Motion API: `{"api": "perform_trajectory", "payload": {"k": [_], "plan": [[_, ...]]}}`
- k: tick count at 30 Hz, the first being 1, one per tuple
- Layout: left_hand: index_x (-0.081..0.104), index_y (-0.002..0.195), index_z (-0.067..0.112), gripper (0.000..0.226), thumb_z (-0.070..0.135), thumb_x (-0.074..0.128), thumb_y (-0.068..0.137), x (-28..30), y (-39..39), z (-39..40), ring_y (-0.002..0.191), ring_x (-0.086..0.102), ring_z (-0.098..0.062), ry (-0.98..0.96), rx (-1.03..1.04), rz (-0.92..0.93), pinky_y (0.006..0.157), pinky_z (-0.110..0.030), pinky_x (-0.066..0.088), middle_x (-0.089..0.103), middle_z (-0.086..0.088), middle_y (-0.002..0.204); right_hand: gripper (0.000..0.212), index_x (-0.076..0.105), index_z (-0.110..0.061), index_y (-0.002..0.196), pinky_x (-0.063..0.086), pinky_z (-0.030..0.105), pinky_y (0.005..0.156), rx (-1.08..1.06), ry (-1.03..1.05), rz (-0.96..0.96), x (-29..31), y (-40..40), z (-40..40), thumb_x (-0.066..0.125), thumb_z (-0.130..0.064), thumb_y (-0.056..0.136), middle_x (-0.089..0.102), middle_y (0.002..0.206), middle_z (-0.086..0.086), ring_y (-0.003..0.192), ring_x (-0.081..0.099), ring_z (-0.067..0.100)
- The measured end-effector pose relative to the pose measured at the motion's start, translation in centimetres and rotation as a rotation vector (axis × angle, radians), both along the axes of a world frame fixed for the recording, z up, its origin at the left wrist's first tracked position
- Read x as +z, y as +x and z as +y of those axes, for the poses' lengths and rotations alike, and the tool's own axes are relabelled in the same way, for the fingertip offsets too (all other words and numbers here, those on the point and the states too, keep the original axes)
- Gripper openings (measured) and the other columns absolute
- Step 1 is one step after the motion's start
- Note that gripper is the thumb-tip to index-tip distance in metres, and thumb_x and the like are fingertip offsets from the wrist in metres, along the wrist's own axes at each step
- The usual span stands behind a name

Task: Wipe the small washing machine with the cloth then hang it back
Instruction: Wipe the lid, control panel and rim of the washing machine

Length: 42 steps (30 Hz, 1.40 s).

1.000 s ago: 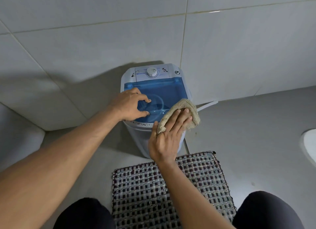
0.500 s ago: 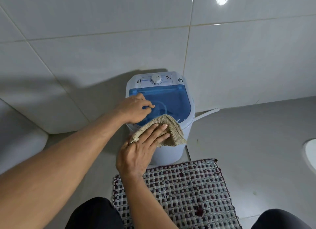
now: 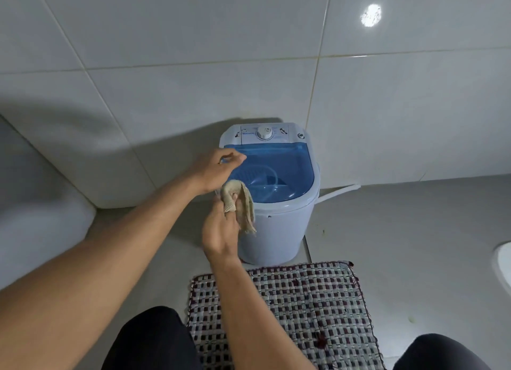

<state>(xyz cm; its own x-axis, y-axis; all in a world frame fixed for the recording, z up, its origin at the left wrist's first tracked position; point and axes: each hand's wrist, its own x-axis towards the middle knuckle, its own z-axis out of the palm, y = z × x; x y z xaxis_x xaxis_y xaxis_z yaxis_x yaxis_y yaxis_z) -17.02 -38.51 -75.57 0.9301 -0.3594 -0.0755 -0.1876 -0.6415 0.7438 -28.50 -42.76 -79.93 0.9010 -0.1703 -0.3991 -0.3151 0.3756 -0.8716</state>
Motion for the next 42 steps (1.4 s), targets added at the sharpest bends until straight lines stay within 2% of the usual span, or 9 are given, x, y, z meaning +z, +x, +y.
{"api": "perform_trajectory", "payload": {"k": [2, 5, 9, 17, 21, 24, 33, 38, 42], "plan": [[0.074, 0.114, 0.028, 0.027, 0.04, 0.057, 0.098, 0.4, -1.8, 1.5, 0.104, 0.068, -0.01, -0.046, 0.106, -0.072, 0.097, -0.029, 0.051, 0.072, 0.012, 0.113, 0.045, 0.061, -0.026, 0.136, 0.047, 0.044, 0.11, 0.007, 0.163, -0.012, 0.3, 0.3, -0.9, 0.039, -0.044, 0.101, 0.067, 0.135, 0.014, 0.123, 0.063, 0.026], [0.076, 0.108, 0.027, 0.018, 0.028, 0.065, 0.093, 0.0, -5.5, 3.2, 0.088, 0.065, 0.01, -0.13, 0.307, -0.218, 0.076, -0.004, 0.044, 0.075, 0.013, 0.099, 0.037, 0.072, -0.014, 0.099, 0.046, 0.066, 0.102, -0.042, 0.387, -0.065, 0.8, 0.6, -3.3, 0.044, -0.039, 0.1, 0.077, 0.096, 0.018, 0.096, 0.071, 0.038], [0.074, 0.11, 0.024, 0.017, 0.023, 0.069, 0.094, -1.3, -10.0, 4.1, 0.088, 0.066, 0.009, -0.219, 0.417, -0.302, 0.075, -0.006, 0.049, 0.073, 0.012, 0.1, 0.051, 0.06, 0.003, 0.132, 0.048, 0.065, 0.101, -0.08, 0.541, -0.034, 0.7, 0.3, -5.4, 0.048, -0.035, 0.099, 0.067, 0.122, 0.03, 0.104, 0.065, 0.04], [0.063, 0.133, 0.021, 0.049, 0.029, 0.078, 0.086, -3.8, -13.6, 2.7, 0.107, 0.073, -0.011, -0.679, 0.379, 0.261, 0.085, -0.024, 0.059, 0.075, -0.001, 0.12, 0.016, 0.071, 0.003, 0.097, 0.063, 0.041, 0.062, 0.048, 0.307, 0.006, 1.5, -1.5, -5.6, 0.059, -0.007, 0.097, 0.078, 0.083, 0.021, 0.074, 0.076, 0.031], [0.068, 0.125, 0.017, 0.059, 0.018, 0.088, 0.069, -5.7, -14.2, 3.2, 0.107, 0.075, -0.022, -0.829, 0.481, 0.372, 0.081, -0.032, 0.058, 0.078, -0.004, 0.115, 0.013, 0.072, 0.001, 0.098, 0.06, 0.056, 0.088, 0.026, 0.177, -0.071, 0.4, -1.7, -5.6, 0.061, -0.005, 0.093, 0.076, 0.1, 0.028, 0.097, 0.075, 0.042], [0.073, 0.113, 0.011, 0.046, 0.011, 0.087, 0.069, -6.6, -14.3, 2.9, 0.103, 0.075, -0.029, -0.901, 0.553, 0.392, 0.08, -0.035, 0.058, 0.08, -0.011, 0.108, 0.01, 0.074, -0.005, 0.095, 0.062, 0.038, 0.079, 0.049, -0.192, -0.15, -0.3, -1.8, -6.2, 0.068, -0.013, 0.092, 0.078, 0.095, 0.017, 0.09, 0.076, 0.025], [0.07, 0.101, 0.013, 0.022, 0.016, 0.081, 0.082, -7.4, -11.8, 2.4, 0.087, 0.074, -0.019, -0.624, 0.938, -0.256, 0.077, -0.036, 0.061, 0.076, -0.003, 0.096, 0.014, 0.073, -0.016, 0.096, 0.054, 0.026, 0.068, -0.275, -0.465, -0.167, -2.1, -1.4, -12.9, 0.06, -0.018, 0.097, 0.076, 0.08, 0.0, 0.062, 0.068, 0.005], [0.066, 0.099, 0.016, 0.017, 0.016, 0.075, 0.086, -9.3, -10.5, -1.9, 0.074, 0.066, -0.01, -0.397, 0.829, -0.531, 0.066, -0.034, 0.059, 0.069, 0.003, 0.09, 0.016, 0.068, -0.023, 0.089, 0.054, 0.031, 0.072, -0.38, -0.57, -0.118, -3.1, 0.2, -15.2, 0.055, -0.015, 0.094, 0.074, 0.094, 0.004, 0.084, 0.07, 0.021], [0.067, 0.121, 0.015, 0.035, 0.009, 0.071, 0.086, -11.7, -11.6, -5.1, 0.109, 0.059, -0.013, -0.236, 0.683, -0.465, 0.093, -0.037, 0.058, 0.061, 0.0, 0.124, 0.023, 0.063, -0.02, 0.114, 0.042, 0.033, 0.097, -0.408, -0.907, -0.173, -4.4, 1.7, -15.9, 0.059, -0.016, 0.091, 0.058, 0.121, 0.005, 0.115, 0.055, 0.026]]}}
